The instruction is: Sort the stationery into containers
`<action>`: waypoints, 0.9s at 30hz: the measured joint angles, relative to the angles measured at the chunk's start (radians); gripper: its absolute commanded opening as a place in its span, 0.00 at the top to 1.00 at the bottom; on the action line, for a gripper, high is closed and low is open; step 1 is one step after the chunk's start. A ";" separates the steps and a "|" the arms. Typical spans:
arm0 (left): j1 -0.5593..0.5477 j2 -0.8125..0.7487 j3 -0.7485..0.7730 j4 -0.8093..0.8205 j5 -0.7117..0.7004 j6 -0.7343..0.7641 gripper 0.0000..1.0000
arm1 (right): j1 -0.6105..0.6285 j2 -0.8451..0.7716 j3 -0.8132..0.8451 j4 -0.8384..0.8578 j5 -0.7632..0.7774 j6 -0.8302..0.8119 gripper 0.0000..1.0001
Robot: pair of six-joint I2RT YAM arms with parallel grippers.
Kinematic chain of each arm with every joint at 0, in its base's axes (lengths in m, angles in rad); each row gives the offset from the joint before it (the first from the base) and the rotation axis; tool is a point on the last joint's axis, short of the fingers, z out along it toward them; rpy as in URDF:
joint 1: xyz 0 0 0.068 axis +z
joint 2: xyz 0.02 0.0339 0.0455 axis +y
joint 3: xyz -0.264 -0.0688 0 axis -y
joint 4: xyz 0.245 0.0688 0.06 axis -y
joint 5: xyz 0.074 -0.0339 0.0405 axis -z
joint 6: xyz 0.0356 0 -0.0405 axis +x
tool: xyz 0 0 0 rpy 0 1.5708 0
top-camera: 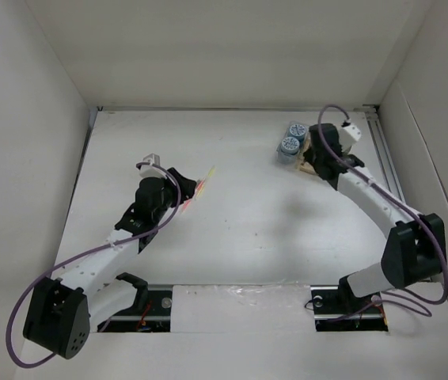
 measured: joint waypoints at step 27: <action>0.000 0.035 0.000 0.041 0.048 0.000 0.52 | -0.278 0.318 0.142 -0.004 0.154 -0.069 1.00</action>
